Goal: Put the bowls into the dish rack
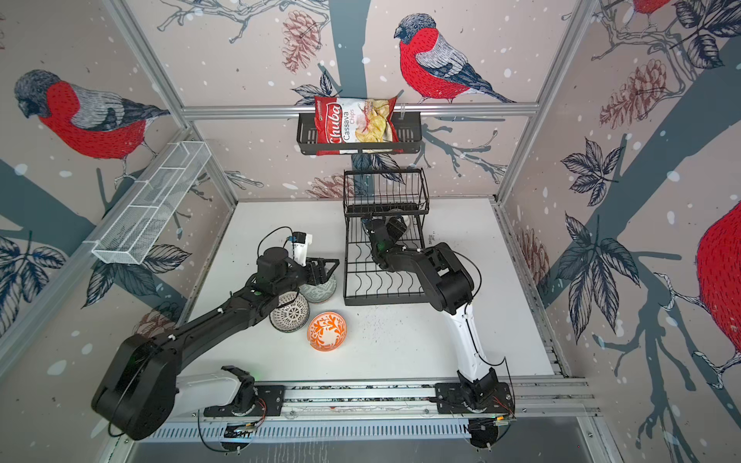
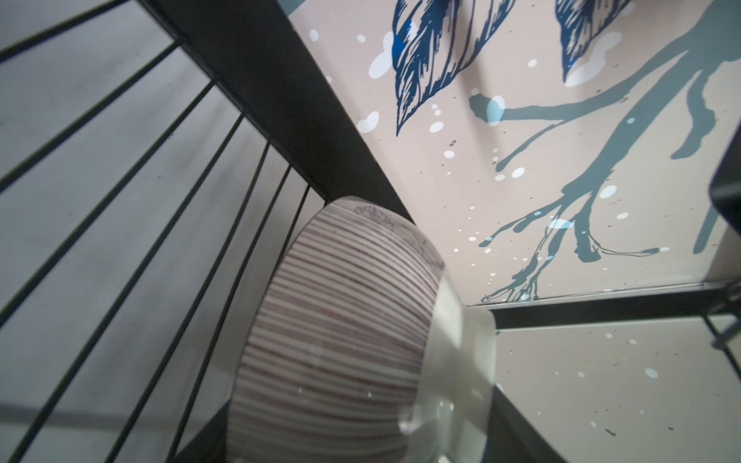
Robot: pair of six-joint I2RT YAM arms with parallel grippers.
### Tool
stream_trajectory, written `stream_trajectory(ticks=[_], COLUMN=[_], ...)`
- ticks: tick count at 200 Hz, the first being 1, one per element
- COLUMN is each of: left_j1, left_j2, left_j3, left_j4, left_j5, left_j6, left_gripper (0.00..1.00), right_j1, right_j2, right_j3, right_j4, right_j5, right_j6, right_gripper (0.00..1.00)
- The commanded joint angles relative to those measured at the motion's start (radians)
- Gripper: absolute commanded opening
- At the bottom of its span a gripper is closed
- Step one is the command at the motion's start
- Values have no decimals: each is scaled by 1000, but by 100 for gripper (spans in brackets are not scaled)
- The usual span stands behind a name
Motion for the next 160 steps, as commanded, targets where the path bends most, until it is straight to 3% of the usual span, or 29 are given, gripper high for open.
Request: stream_trajectory(ticks=[1, 37, 93, 160], left_j1=[1, 0, 1, 1], left_j2=[0, -3, -13, -25], left_j3=[6, 6, 6, 7], left_j4=[36, 32, 20, 14], left_j5=[-3, -5, -11, -21], left_j6=[3, 4, 9, 16], left_gripper=[74, 74, 74, 74], right_j1=[-5, -12, -11, -9], right_j2=[9, 40, 55, 52], right_j3=[22, 45, 61, 74], right_j4=[-1, -15, -50, -64], right_j5=[-9, -8, -12, -18], right_j6=[39, 44, 63, 91], right_gripper=[66, 68, 82, 90])
